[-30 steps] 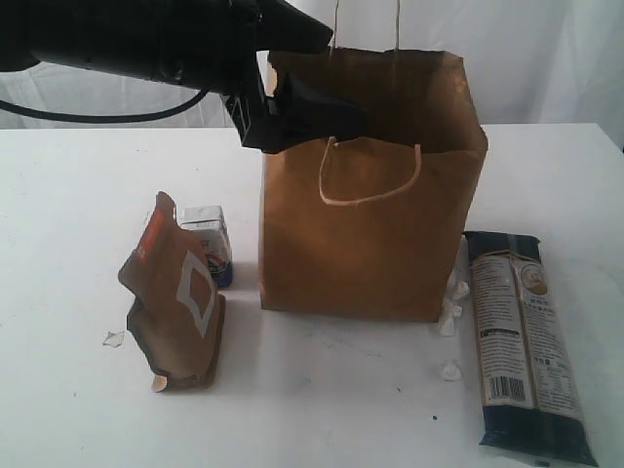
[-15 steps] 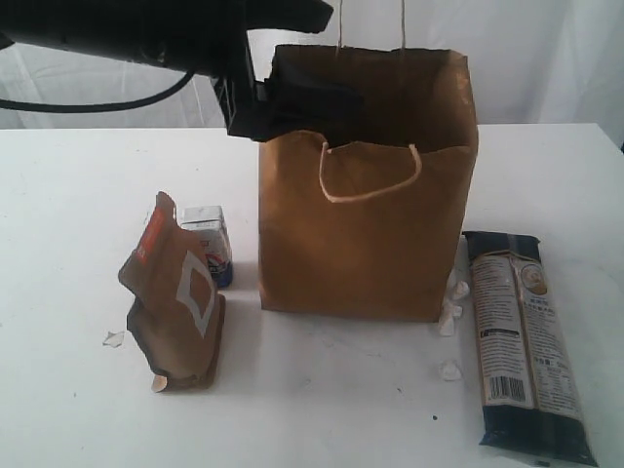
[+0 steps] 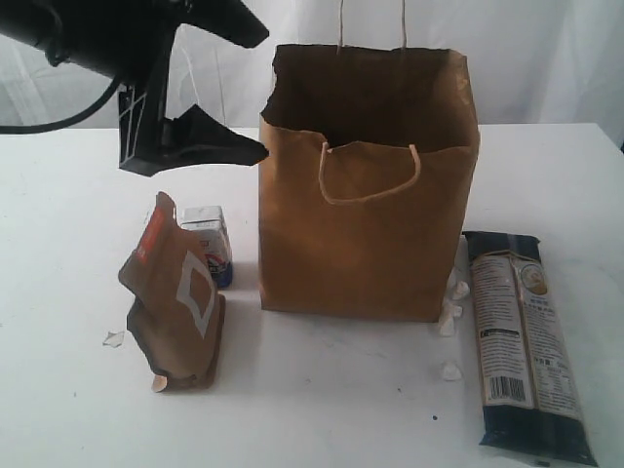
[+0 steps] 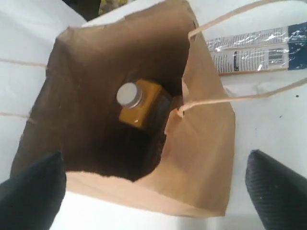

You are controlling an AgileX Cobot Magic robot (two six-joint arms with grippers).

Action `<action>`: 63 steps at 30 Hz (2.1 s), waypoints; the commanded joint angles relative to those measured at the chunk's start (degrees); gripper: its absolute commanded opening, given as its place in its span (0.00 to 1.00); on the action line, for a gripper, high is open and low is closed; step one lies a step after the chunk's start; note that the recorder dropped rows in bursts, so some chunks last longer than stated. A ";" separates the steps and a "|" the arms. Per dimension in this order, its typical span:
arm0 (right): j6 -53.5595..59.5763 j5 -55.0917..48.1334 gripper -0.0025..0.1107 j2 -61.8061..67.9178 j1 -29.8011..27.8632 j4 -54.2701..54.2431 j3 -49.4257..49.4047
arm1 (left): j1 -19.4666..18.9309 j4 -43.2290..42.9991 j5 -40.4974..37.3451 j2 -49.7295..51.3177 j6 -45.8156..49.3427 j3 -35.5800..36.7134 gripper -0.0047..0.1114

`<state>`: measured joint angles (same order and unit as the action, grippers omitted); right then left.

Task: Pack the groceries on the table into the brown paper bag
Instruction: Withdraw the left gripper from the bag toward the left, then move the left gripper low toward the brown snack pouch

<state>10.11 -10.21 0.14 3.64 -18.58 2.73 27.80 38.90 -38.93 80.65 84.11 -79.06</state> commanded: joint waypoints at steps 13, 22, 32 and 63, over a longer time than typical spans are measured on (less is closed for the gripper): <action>-0.08 0.02 0.02 -0.09 -0.27 -2.57 -0.16 | 0.30 -59.02 -6.19 -3.93 -75.74 -0.29 0.94; -3.04 -0.37 0.02 -0.09 -0.27 -2.57 -0.16 | 0.30 -54.79 -17.86 -3.93 -95.86 4.04 0.94; -3.04 -0.86 0.02 -0.09 -0.27 -2.57 -0.16 | 0.30 -46.96 -13.49 -3.93 -93.27 16.30 0.94; -2.94 -1.00 0.02 -0.09 -0.27 -2.35 -0.16 | 0.30 -22.22 -2.82 -4.46 -86.67 33.93 0.04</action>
<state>7.38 -11.41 0.14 3.64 -20.92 2.73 27.80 15.21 -41.85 77.15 -3.83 -46.71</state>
